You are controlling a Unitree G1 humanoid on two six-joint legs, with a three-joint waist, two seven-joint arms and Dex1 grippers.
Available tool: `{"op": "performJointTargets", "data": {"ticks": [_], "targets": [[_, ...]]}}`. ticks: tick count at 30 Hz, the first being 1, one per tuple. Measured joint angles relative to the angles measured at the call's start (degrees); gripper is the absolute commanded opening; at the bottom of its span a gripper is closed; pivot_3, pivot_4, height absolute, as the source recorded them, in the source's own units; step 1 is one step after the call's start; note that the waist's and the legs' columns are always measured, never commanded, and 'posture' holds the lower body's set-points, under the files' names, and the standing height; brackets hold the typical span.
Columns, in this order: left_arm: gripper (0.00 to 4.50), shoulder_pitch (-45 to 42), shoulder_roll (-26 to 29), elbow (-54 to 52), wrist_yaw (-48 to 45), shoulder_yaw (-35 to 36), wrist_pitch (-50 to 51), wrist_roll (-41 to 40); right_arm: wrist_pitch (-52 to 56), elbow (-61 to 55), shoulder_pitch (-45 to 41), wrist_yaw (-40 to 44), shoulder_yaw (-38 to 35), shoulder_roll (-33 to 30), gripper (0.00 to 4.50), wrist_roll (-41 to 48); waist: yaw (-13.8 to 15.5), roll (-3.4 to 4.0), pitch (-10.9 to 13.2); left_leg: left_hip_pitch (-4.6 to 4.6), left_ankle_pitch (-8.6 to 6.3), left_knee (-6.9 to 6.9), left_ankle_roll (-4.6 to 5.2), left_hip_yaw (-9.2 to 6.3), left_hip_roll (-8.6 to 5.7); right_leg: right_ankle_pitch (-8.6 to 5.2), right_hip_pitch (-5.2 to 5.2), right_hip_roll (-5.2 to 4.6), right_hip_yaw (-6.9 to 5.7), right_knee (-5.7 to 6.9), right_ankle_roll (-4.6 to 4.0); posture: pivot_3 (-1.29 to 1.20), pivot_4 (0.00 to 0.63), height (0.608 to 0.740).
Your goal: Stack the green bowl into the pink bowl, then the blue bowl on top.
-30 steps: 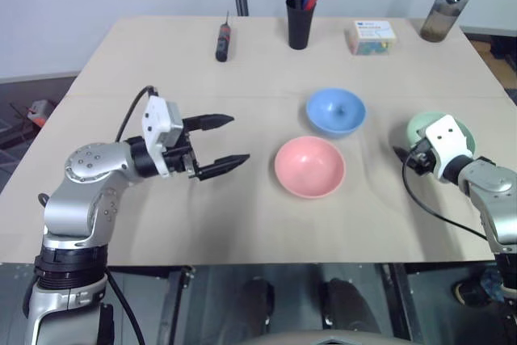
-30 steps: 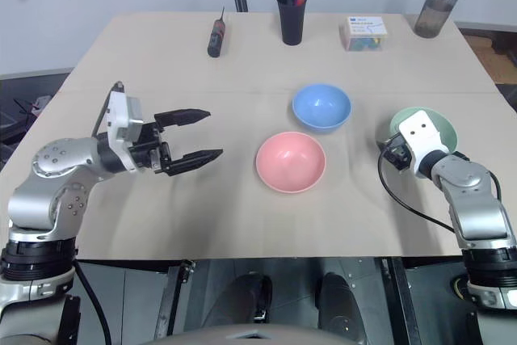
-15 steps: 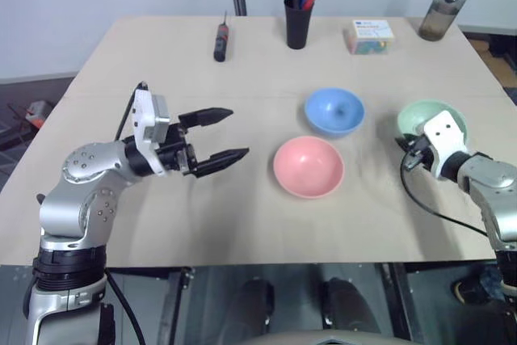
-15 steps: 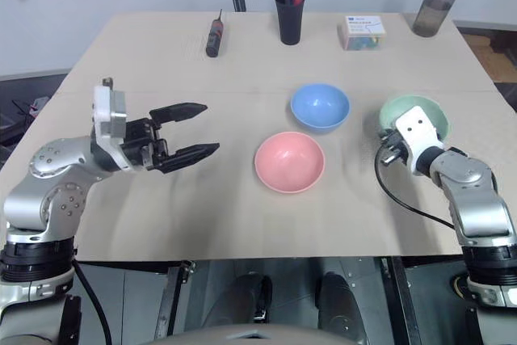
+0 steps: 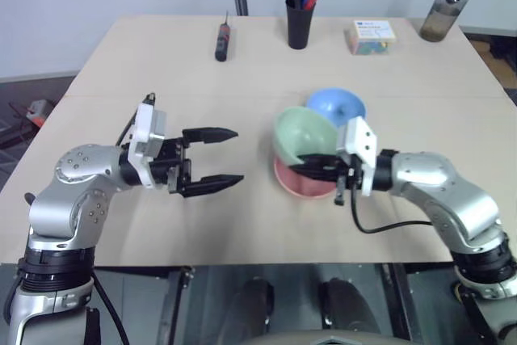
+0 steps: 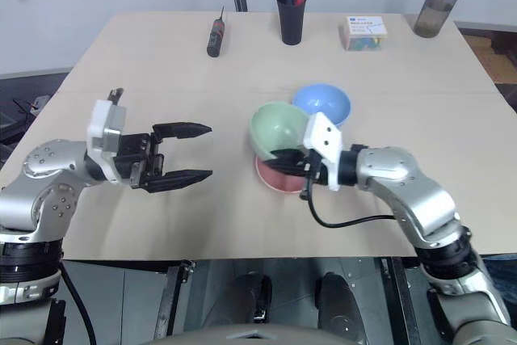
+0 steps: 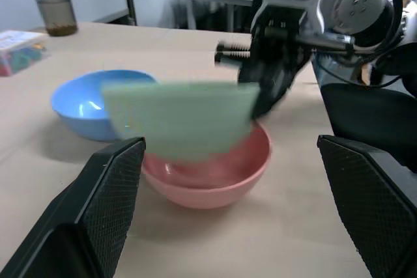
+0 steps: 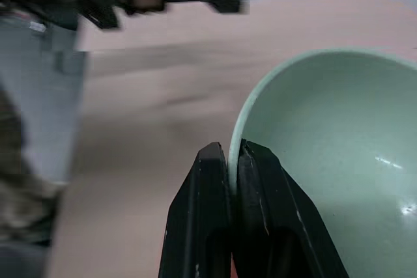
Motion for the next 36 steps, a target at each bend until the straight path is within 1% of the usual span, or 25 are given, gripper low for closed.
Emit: {"op": "performJointTargets", "data": {"ticks": [2,3,6,7,10,13,14,15,16,17,19,21,23,24,28,29,30,34,35,36], "targets": [[4.50,0.03,0.45,-0.01,0.03,0.00,0.00,0.00,-0.16,0.55,0.00,0.57,0.25,-0.91,1.91,-0.65,-0.06,0.00,0.00,0.01,0.00,0.00,0.00,0.00,-0.02,0.00,0.00,-0.02,0.01,0.00,0.00,0.00,0.150,0.740],[4.50,0.12,0.54,-0.04,0.05,0.00,0.00,0.00,-0.17,0.66,-0.03,0.79,0.24,-1.26,2.17,-0.72,-0.08,0.00,0.00,0.01,0.00,-0.01,0.00,0.00,-0.01,0.00,0.00,-0.01,0.01,0.00,0.00,0.00,0.150,0.740],[4.50,1.21,0.88,-0.57,0.54,0.01,0.00,-0.01,-1.71,0.76,-0.26,-0.85,-1.34,-1.12,3.39,-1.69,-0.17,0.01,0.00,0.01,0.00,-0.02,0.00,0.00,0.01,0.00,-0.02,0.01,0.01,0.02,0.00,0.00,0.150,0.740],[4.50,1.83,0.97,-0.96,0.64,0.01,0.00,-0.01,-2.66,0.66,-0.38,-1.97,-3.46,-0.86,3.54,-1.72,-0.17,0.01,0.00,0.01,0.00,-0.02,0.00,0.01,0.01,0.00,-0.02,0.00,0.03,0.02,0.00,0.00,0.150,0.740],[4.50,2.27,0.99,-1.24,0.91,0.03,0.00,-0.03,-3.44,-0.36,-1.12,-3.09,-7.47,-1.16,3.54,-1.04,-0.08,0.01,0.01,0.00,0.00,-0.02,0.00,0.01,0.00,0.00,-0.02,0.00,0.03,0.02,0.00,0.00,0.150,0.740],[4.50,2.56,1.02,-1.31,1.78,0.13,0.00,-0.04,-8.70,2.00,-4.01,-1.38,-9.14,-7.27,3.54,-4.75,0.00,0.01,0.01,0.03,0.00,-0.01,0.00,0.02,-0.03,0.00,0.02,-0.03,0.00,-0.01,0.00,0.00,0.150,0.740],[4.50,2.58,1.02,-1.35,1.84,0.15,0.00,-0.04,-11.71,5.50,-5.18,-0.71,-9.42,-9.16,3.54,-7.50,-0.03,0.00,0.00,0.03,0.00,-0.01,0.00,0.02,-0.03,0.00,0.03,-0.03,0.00,-0.01,0.00,0.00,0.150,0.740],[4.50,2.58,1.02,-1.38,1.86,0.14,0.00,-0.04,-12.95,7.26,-5.65,-0.54,-9.39,-9.68,3.54,-8.71,-0.07,-0.01,0.00,0.06,0.00,-0.01,0.00,0.04,-0.04,0.00,0.03,-0.02,0.01,0.00,0.00,0.00,0.150,0.740],[4.50,2.65,1.03,-1.48,2.01,0.15,-0.01,-0.04,-19.22,13.61,-7.37,-0.35,-7.53,-10.98,3.54,-13.62,-0.13,0.00,0.00,0.08,0.00,-0.02,0.00,0.06,-0.03,0.00,0.02,-0.01,0.03,0.02,0.00,0.00,0.150,0.740],[4.50,2.64,1.03,-1.64,2.08,0.14,-0.01,-0.04,-20.73,15.65,-7.87,-0.35,-6.87,-11.39,3.54,-15.19,-0.20,0.00,0.00,0.08,0.00,-0.03,0.00,0.08,-0.03,0.00,0.01,-0.01,0.04,0.02,0.00,0.00,0.150,0.740],[4.50,2.88,1.09,-2.38,2.54,0.19,-0.01,-0.04,-29.90,25.91,-10.23,0.06,-3.39,-12.08,3.54,-22.15,-0.46,0.00,0.01,0.12,0.00,-0.09,0.00,0.18,-0.01,0.00,-0.01,0.01,0.12,0.01,0.00,0.00,0.150,0.740],[4.50,2.98,1.14,-2.79,2.84,0.25,-0.02,-0.05,-37.42,35.00,-12.59,0.60,-0.84,-10.91,3.54,-26.51,-0.80,0.01,0.02,0.09,0.00,-0.10,-0.01,0.20,-0.01,0.00,-0.04,0.01,0.14,0.01,0.00,0.00,0.150,0.740],[4.50,3.24,1.36,-3.03,3.08,0.47,-0.01,-0.06,-45.41,45.01,-15.35,1.02,1.90,-7.76,3.54,-30.05,-1.30,0.01,0.02,0.05,0.01,-0.12,-0.01,0.20,0.00,0.00,-0.09,0.00,0.15,0.00,0.00,0.00,0.150,0.740],[4.50,3.25,1.37,-3.14,3.11,0.49,-0.01,-0.07,-46.33,45.93,-15.50,1.14,2.28,-7.45,3.54,-30.44,-1.49,0.01,0.03,0.00,0.01,-0.12,-0.01,0.20,0.01,0.00,-0.13,0.00,0.15,0.00,0.00,0.00,0.150,0.740],[4.50,5.65,2.20,-4.32,4.22,2.16,0.17,-0.12,-53.08,56.09,-19.41,1.77,3.61,-3.46,3.54,-32.99,-1.90,0.01,0.04,-0.03,0.01,-0.14,-0.02,0.26,0.05,0.00,-0.23,0.00,0.23,0.00,0.00,0.00,0.150,0.740],[4.50,6.45,2.42,-5.21,4.48,2.59,0.25,-0.18,-54.46,58.28,-20.45,1.76,3.97,-2.76,2.99,-33.60,-1.81,0.01,0.04,-0.03,0.01,-0.14,-0.03,0.25,0.06,0.00,-0.24,0.00,0.22,0.01,0.00,0.00,0.150,0.740],[4.50,7.05,2.45,-5.87,4.69,3.03,0.30,-0.26,-55.52,60.15,-21.21,1.75,4.04,-2.05,2.80,-33.84,-1.79,0.01,0.04,-0.03,0.01,-0.14,-0.03,0.24,0.07,0.00,-0.24,0.00,0.21,0.01,0.00,0.00,0.150,0.740],[4.50,8.89,2.60,-7.55,5.82,4.58,0.47,-0.72,-57.93,63.84,-22.56,2.33,4.05,-0.71,1.03,-34.06,-1.44,0.01,0.04,-0.05,0.01,-0.14,-0.04,0.21,0.04,0.00,-0.23,-0.06,0.19,0.00,-0.01,0.00,0.150,0.740],[4.50,9.05,2.62,-7.75,6.12,4.74,0.50,-0.80,-58.43,64.73,-22.80,2.69,4.05,-0.56,0.73,-34.15,-1.42,0.01,0.04,-0.05,0.01,-0.14,-0.04,0.21,0.02,0.00,-0.23,-0.08,0.18,-0.01,0.00,0.00,0.150,0.740],[4.50,9.13,2.62,-7.90,6.37,4.77,0.53,-0.88,-58.88,65.21,-22.87,3.11,4.05,-0.56,0.17,-34.23,-1.43,0.01,0.04,-0.05,0.01,-0.14,-0.04,0.21,0.02,0.00,-0.22,-0.08,0.18,-0.01,0.00,0.00,0.150,0.740]]}}
